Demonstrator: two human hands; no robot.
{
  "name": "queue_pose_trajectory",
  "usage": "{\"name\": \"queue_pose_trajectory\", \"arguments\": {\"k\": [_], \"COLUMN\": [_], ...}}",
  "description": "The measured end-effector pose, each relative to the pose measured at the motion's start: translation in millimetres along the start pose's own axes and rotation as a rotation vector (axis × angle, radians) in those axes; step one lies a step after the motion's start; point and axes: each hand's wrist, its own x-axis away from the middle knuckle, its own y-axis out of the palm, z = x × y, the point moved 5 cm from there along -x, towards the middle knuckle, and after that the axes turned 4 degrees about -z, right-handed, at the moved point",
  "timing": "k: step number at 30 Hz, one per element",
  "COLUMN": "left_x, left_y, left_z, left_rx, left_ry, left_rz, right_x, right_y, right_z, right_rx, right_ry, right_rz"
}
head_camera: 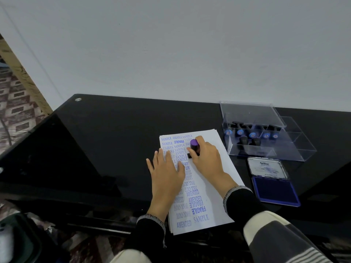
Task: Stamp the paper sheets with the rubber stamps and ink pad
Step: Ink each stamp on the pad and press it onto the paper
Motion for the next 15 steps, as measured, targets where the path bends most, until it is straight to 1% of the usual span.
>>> {"name": "queue_pose_trajectory", "arguments": {"k": [4, 8, 15], "left_x": [0.7, 0.6, 1.9], "left_y": [-1.7, -2.2, -6.7], "left_z": [1.5, 1.2, 2.9], "left_rx": [0.013, 0.011, 0.048], "left_ry": [0.009, 0.004, 0.005], "left_rz": [0.006, -0.003, -0.008], "right_x": [8.3, 3.5, 0.6], "right_y": [-0.1, -0.9, -2.0], "right_z": [-1.2, -2.0, 0.8], "right_rx": [-0.008, -0.007, -0.08], "right_ry": [0.023, 0.016, 0.044], "right_rz": [0.059, 0.028, -0.01]}}
